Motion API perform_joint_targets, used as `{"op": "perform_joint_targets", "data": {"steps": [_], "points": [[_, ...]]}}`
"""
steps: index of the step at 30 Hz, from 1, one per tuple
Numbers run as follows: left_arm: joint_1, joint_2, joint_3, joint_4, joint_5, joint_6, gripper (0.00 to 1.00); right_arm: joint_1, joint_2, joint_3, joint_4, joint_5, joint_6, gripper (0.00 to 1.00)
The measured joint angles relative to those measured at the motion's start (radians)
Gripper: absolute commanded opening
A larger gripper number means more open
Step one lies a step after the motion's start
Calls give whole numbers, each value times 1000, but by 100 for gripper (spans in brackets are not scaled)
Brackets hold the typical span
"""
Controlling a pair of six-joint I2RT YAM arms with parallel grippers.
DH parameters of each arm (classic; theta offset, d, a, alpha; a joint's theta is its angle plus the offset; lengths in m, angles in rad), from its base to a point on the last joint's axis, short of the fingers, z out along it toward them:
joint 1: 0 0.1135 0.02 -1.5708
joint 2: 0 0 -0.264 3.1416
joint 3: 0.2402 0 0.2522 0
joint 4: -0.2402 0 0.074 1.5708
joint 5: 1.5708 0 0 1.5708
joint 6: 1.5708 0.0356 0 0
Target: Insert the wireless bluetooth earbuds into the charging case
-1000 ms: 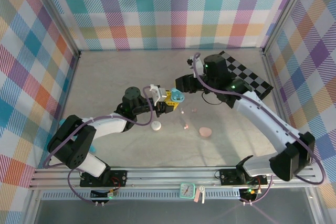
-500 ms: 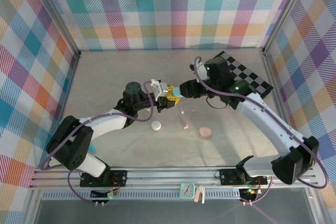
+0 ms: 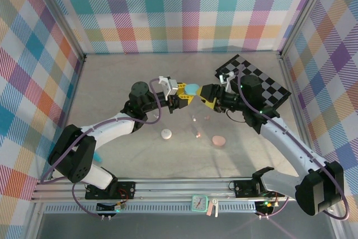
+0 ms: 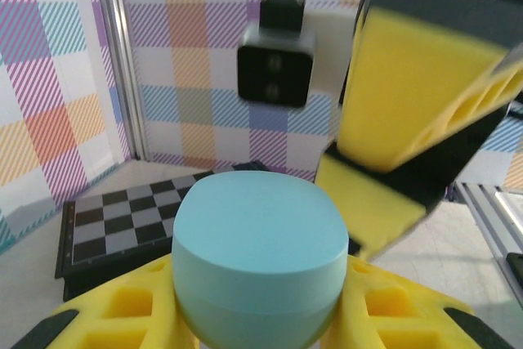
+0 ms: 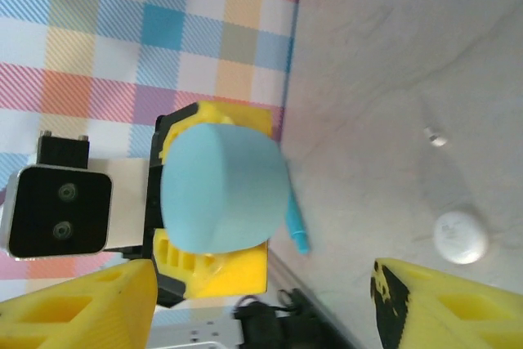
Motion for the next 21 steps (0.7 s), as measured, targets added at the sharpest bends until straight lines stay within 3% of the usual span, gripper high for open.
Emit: {"op": "perform_joint_targets", "data": {"steps": [8, 16, 21], "points": [[-2, -16, 0, 36, 26, -63, 33, 21, 18, -18, 219, -41, 195, 63], [-2, -41, 0, 28, 42, -77, 33, 24, 78, -19, 320, -59, 282, 44], [-2, -42, 2, 21, 43, -79, 33, 24, 86, -20, 362, -65, 315, 26]]}}
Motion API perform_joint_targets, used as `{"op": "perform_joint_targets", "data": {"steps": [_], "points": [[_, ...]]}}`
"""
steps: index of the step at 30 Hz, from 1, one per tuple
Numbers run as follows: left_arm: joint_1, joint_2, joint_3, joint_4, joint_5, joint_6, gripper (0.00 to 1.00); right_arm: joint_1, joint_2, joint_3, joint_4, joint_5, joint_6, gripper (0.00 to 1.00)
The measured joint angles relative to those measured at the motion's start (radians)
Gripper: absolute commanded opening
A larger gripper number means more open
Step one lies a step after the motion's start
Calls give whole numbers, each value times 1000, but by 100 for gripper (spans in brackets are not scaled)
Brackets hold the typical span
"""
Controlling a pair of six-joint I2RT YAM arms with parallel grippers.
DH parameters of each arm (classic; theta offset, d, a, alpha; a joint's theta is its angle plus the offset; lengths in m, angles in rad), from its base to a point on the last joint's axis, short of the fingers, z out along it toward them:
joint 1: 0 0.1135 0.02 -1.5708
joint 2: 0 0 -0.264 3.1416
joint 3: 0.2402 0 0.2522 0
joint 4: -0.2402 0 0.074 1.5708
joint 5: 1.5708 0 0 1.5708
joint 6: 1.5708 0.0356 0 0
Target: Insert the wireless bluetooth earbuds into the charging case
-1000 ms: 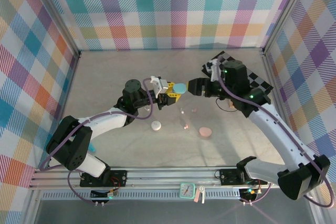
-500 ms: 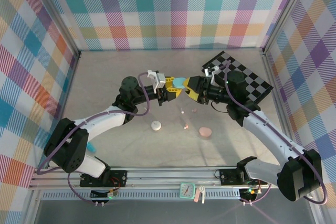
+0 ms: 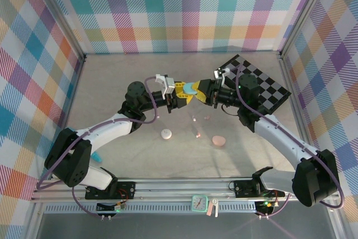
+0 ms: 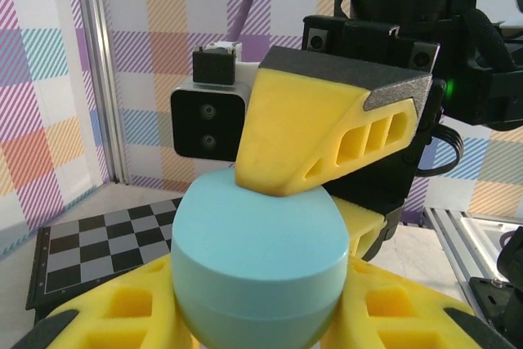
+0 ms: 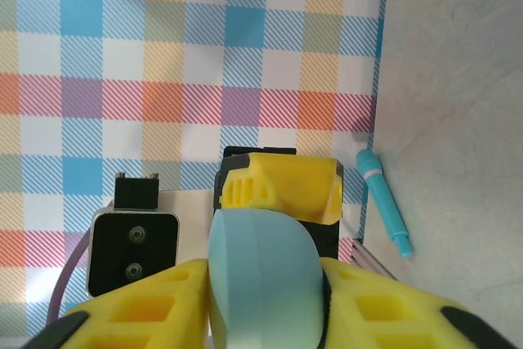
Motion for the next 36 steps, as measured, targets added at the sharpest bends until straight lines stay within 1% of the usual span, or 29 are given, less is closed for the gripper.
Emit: {"op": "perform_joint_targets", "data": {"steps": [2, 3, 4, 6, 9, 12, 15, 19, 22, 29, 36], "points": [[0, -1, 4, -5, -2, 0, 34, 0, 1, 0, 8, -3, 4, 21], [0, -2, 6, -8, -2, 0, 37, 0, 1, 0, 10, -5, 1, 19], [0, -3, 6, -12, -3, 1, 41, 0, 1, 0, 9, -6, -1, 18], [0, -6, 6, -20, -1, 0, 56, 0, 1, 0, 5, -5, -8, 17], [-2, -12, 6, -36, 1, 10, 76, 0, 2, 0, -9, -4, -36, 17], [-5, -33, 6, -89, -5, 39, 90, -3, 2, 0, -51, 12, -89, 15], [-6, -63, 6, -160, -27, 79, 100, -19, 3, 1, -115, 38, -153, 15], [-6, -116, -3, -276, -75, 138, 100, -54, 49, 35, -208, 78, -250, 14], [-6, -147, -8, -381, -125, 183, 100, -78, 128, 90, -279, 111, -331, 14], [-10, -182, -36, -610, -262, 262, 100, -120, 406, 260, -375, 167, -470, 13], [-12, -200, -67, -699, -344, 271, 100, -132, 694, 470, -480, 237, -578, 14]]}}
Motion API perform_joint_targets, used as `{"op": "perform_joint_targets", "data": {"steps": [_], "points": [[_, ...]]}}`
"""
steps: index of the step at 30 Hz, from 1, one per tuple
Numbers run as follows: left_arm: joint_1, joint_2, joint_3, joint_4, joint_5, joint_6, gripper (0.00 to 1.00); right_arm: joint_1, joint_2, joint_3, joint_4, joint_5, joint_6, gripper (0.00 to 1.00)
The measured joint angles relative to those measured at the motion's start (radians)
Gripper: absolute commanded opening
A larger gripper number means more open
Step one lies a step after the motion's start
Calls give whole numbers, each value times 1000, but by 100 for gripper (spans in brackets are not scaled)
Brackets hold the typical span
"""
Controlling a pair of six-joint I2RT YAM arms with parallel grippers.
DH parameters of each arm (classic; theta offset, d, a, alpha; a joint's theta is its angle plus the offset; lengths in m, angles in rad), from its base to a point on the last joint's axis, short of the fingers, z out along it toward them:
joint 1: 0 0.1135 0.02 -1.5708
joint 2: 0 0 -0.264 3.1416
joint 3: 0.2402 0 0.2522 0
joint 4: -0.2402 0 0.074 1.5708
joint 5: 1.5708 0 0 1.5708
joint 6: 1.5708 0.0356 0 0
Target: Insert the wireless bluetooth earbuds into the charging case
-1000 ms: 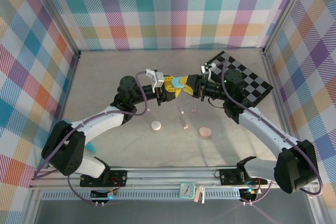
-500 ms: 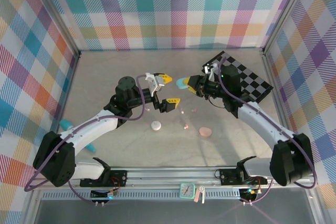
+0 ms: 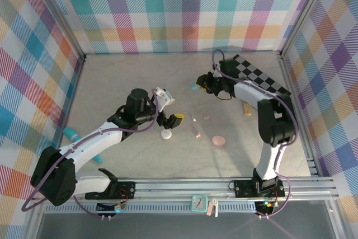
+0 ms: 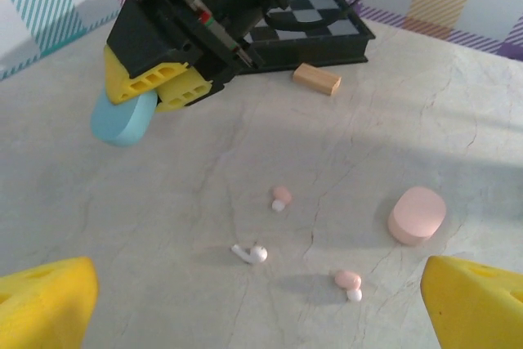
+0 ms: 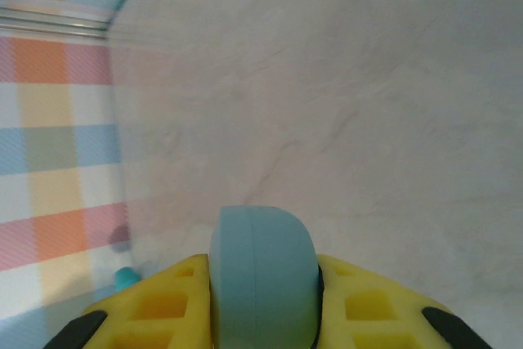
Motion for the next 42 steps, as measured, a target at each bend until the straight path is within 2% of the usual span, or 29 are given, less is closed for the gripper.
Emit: {"op": "perform_joint_targets", "data": {"steps": [7, 10, 15, 18, 22, 28, 36, 42], "points": [[0, -23, -2, -35, -53, 0, 100, -12, 214, 116, -36, 10, -26, 16], [-2, -26, -2, -53, -69, -2, 100, -23, 253, 133, -24, -18, -13, 26], [-18, -26, -2, -61, -83, -5, 100, -32, 251, 148, -56, 8, -37, 53], [-35, -26, -5, -51, -82, -1, 100, -33, 221, 141, -108, 42, -83, 65], [-66, -2, -16, -5, -40, 21, 100, -39, 73, 58, -164, 97, -149, 71], [-148, 160, 7, 77, 46, 80, 95, -75, -238, -139, -196, 141, -206, 73], [-275, 422, 145, 106, 98, 178, 92, -272, -555, -387, -295, 161, -222, 73], [-341, 592, 275, 94, 99, 259, 91, -336, -711, -456, -366, 156, -244, 73]]}}
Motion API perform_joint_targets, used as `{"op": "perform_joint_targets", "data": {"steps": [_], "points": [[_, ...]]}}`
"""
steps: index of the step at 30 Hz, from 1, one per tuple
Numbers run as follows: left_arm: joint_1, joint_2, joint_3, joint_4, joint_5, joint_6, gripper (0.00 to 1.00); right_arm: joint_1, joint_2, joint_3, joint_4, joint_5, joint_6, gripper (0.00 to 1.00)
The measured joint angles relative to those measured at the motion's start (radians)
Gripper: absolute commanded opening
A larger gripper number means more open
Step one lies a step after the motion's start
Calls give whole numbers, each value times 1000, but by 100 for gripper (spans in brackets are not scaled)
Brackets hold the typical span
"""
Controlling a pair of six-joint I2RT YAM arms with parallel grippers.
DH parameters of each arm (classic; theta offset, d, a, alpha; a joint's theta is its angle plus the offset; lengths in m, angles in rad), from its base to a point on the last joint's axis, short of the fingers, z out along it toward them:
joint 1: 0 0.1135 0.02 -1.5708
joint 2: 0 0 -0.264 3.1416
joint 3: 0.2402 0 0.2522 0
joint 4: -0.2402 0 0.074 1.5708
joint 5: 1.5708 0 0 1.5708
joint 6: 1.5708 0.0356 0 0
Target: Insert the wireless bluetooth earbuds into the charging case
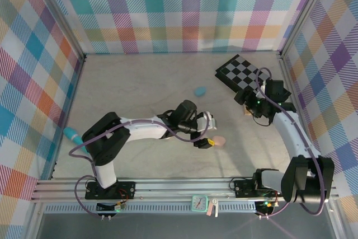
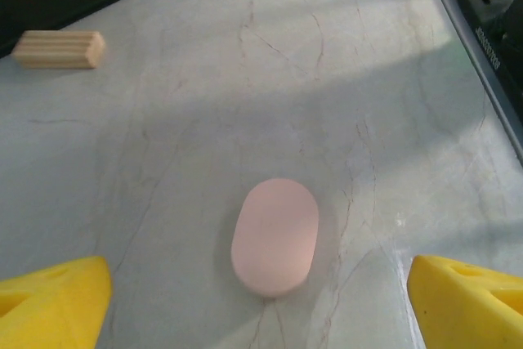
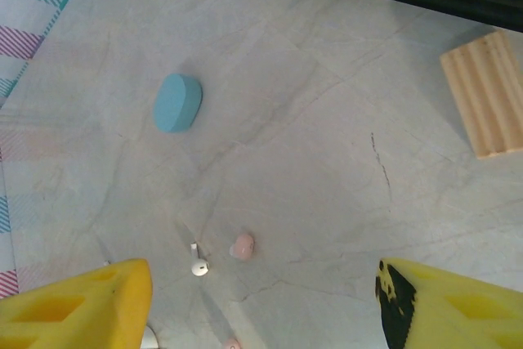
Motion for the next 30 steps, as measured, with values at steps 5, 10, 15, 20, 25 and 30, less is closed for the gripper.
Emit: {"op": "perform_joint_targets", "data": {"steps": [5, 10, 15, 20, 25, 30], "points": [[-45, 111, 107, -75, -17, 92, 86, -21, -46, -34, -29, -7, -10, 73], [-70, 175, 154, -127, -26, 149, 80, -31, -51, -40, -47, -16, -22, 73], [-72, 216, 161, -154, -46, 168, 75, -35, -70, -40, -52, -20, -25, 73], [-72, 227, 165, -161, -55, 163, 66, -36, -76, -40, -58, -27, -25, 73], [-72, 227, 165, -160, -61, 154, 53, -36, -86, -40, -69, -37, -24, 72], [-72, 227, 164, -138, -68, 143, 43, -36, -107, -40, -78, -46, -24, 72]]}}
